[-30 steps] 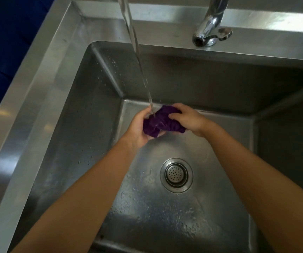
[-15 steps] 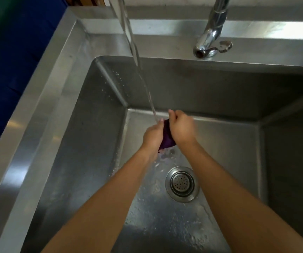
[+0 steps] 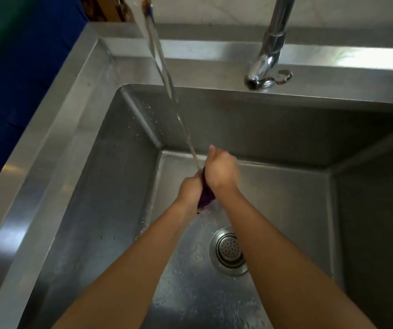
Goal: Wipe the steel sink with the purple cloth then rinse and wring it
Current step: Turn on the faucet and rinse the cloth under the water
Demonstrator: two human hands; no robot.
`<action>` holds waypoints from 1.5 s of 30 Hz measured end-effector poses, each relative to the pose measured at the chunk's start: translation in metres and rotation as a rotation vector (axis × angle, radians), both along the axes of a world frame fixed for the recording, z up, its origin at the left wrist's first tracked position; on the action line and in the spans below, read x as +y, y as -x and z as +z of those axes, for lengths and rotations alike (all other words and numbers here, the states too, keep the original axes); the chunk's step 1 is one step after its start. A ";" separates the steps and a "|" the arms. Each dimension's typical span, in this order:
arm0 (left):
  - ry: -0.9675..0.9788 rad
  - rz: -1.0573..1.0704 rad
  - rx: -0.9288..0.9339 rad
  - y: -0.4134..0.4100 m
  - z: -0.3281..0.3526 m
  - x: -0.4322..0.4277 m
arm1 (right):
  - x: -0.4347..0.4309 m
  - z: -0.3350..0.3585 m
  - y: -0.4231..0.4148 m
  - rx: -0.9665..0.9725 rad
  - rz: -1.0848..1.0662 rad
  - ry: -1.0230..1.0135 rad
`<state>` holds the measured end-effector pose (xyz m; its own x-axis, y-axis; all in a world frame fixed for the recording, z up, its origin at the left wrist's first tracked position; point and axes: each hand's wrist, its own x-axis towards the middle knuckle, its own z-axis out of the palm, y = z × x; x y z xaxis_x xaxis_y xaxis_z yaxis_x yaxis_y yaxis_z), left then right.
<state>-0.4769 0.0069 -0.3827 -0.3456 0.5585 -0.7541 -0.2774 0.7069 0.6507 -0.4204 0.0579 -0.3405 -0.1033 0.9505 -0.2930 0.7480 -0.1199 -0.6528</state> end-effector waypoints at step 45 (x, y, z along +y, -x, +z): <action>-0.420 0.273 -0.450 0.030 0.023 0.011 | -0.010 0.005 -0.052 0.619 0.063 0.758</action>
